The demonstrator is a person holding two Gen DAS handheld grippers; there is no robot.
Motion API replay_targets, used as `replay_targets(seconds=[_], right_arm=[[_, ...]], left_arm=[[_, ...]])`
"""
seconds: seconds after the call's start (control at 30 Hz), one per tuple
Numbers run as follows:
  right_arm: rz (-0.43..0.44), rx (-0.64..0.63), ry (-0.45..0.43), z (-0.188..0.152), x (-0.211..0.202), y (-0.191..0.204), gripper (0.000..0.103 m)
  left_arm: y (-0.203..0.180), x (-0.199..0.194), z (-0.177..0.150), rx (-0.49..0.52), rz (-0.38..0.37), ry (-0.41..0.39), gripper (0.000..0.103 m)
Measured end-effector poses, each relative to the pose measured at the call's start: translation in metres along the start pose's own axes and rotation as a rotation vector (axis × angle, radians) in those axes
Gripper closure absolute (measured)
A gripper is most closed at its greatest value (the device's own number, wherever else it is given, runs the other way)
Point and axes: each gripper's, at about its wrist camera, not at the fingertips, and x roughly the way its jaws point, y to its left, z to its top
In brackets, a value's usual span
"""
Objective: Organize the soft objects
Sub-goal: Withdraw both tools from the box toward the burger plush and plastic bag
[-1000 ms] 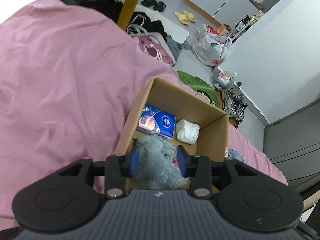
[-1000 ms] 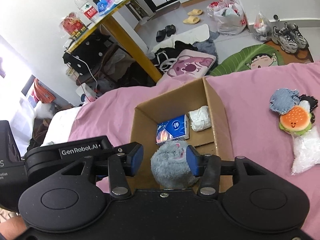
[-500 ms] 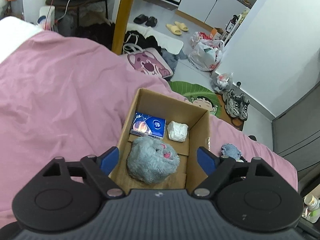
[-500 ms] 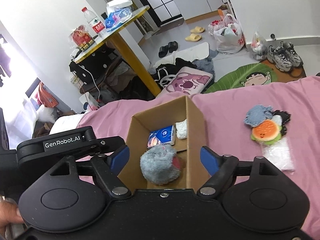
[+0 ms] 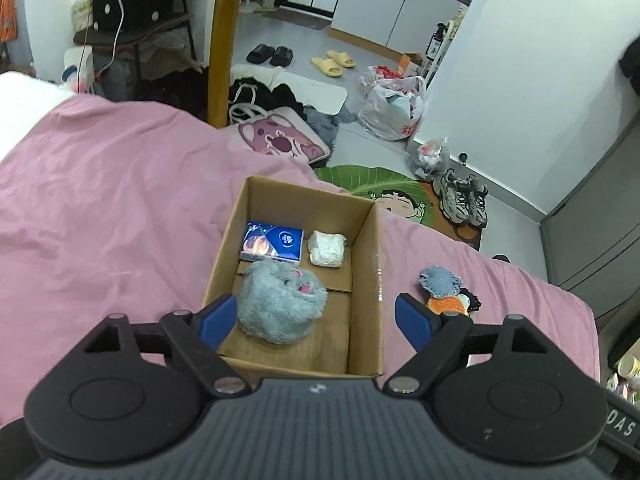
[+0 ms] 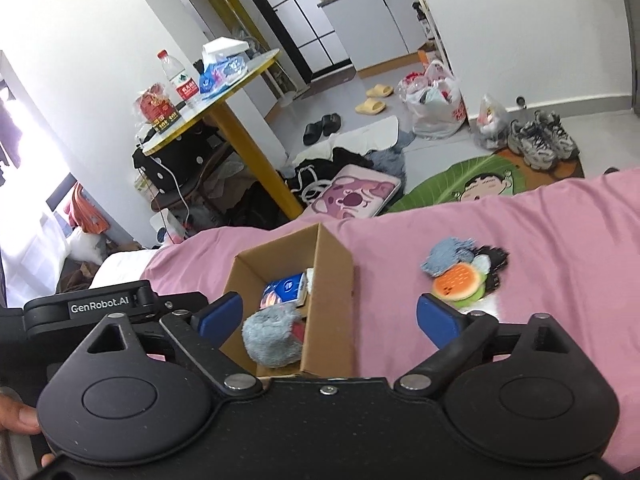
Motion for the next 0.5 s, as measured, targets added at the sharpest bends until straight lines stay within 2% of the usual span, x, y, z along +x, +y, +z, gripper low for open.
replay_targets(seconds=[0.1, 0.23, 0.5], right_arm=[[-0.007, -0.011, -0.012, 0.000, -0.010, -0.008, 0.002], [-0.012, 0.003, -0.024, 0.000, -0.023, -0.022, 0.001], [-0.040, 0.005, -0.065, -0.001, -0.046, -0.043, 0.000]], left_arm=[[-0.009, -0.009, -0.004, 0.026, -0.001, -0.036, 0.007], [-0.020, -0.016, -0.011, 0.054, -0.018, -0.051, 0.001], [-0.034, -0.024, -0.028, 0.046, -0.062, -0.086, 0.000]])
